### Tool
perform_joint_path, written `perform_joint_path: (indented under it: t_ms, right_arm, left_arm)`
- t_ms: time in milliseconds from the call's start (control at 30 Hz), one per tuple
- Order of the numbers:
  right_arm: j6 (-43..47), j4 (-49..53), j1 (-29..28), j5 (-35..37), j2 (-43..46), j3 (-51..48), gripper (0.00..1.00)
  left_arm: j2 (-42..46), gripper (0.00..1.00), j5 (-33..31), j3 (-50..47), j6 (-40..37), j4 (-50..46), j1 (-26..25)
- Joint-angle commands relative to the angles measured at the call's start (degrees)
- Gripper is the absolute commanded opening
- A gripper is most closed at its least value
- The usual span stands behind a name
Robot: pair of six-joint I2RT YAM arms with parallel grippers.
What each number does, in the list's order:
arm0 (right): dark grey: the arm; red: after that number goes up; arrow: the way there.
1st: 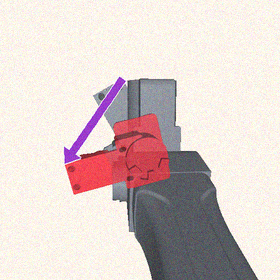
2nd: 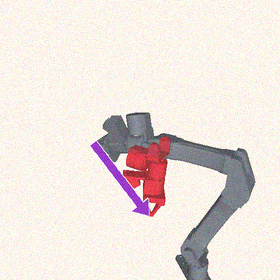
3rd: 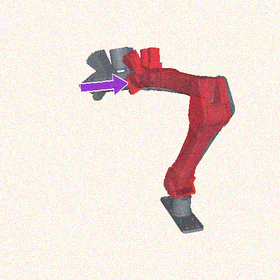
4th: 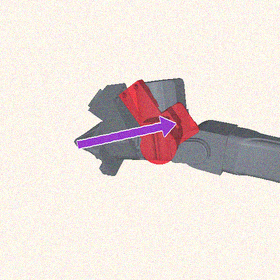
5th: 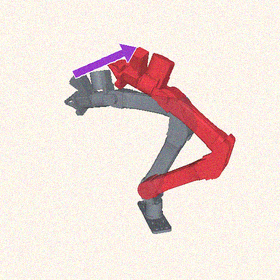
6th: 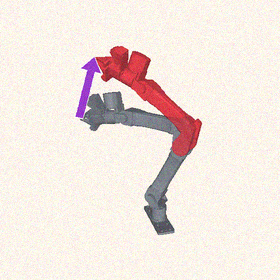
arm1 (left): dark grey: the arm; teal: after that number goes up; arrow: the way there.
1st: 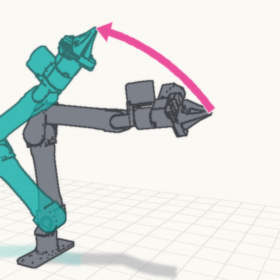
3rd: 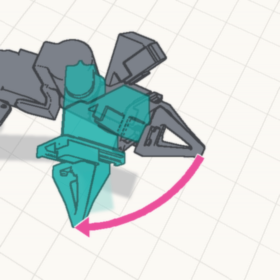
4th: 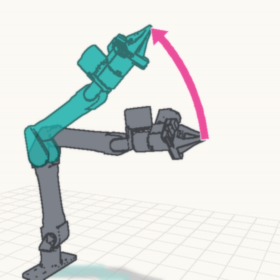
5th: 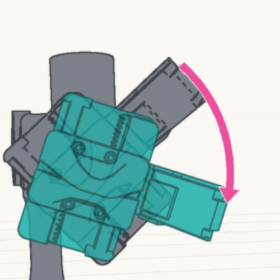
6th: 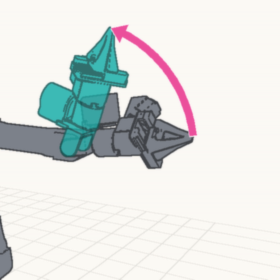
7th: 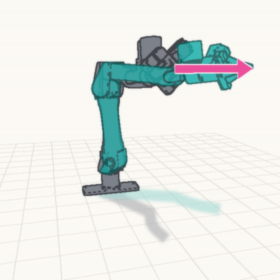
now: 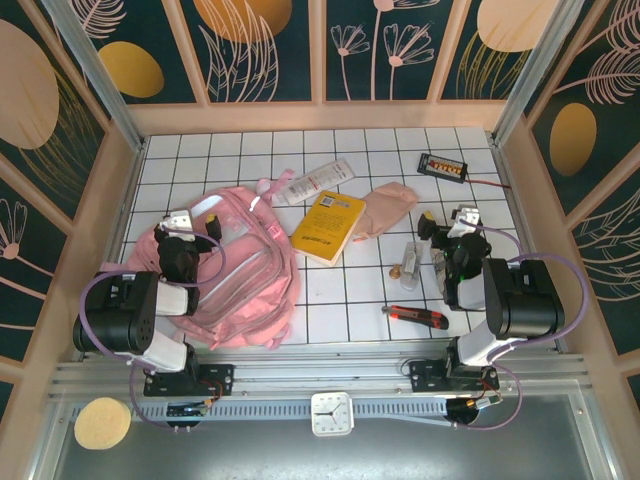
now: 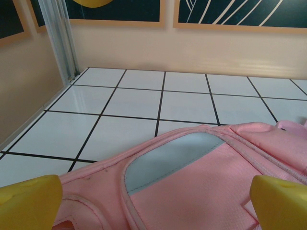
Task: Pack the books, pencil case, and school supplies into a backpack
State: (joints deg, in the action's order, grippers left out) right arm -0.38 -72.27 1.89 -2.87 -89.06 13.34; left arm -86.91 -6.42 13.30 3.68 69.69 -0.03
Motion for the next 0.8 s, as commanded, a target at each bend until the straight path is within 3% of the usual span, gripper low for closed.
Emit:
perform_joint_path:
  t_ms: [0,67,167,400,500,600,767]
  right_arm:
    - [-0.8,-3.1,0.3,1.1,-0.1,-0.4,0.99]
    - [-1.4,2.8,0.3,3.1,2.8,1.2,0.99]
    - [-3.5,19.8,0.2,5.4,10.1,7.2,0.99]
    - [-14.9,60.1,0.6,8.1,18.0,26.5,0.99]
    - [-20.6,72.3,0.6,4.1,20.0,33.9,0.99]
    - [-24.6,81.2,-0.7,-3.0,20.6,40.8,0.98]
    - [-30.8,91.2,-9.6,-9.0,18.2,49.9,0.95]
  left_arm:
    - [0.4,0.99,0.6,1.2,1.0,1.0,0.3]
    - [2.7,0.99,-1.4,2.8,2.0,-3.8,0.3]
    - [8.0,0.99,-11.6,10.8,6.1,-23.0,0.3]
    - [14.1,0.99,-19.1,26.9,19.2,-57.6,0.3]
    - [15.0,0.99,-11.8,32.5,23.2,-69.0,0.3]
    - [17.0,0.99,-1.6,32.9,26.0,-72.4,0.0]
    - [20.9,0.99,0.6,35.0,23.3,-80.9,-6.4]
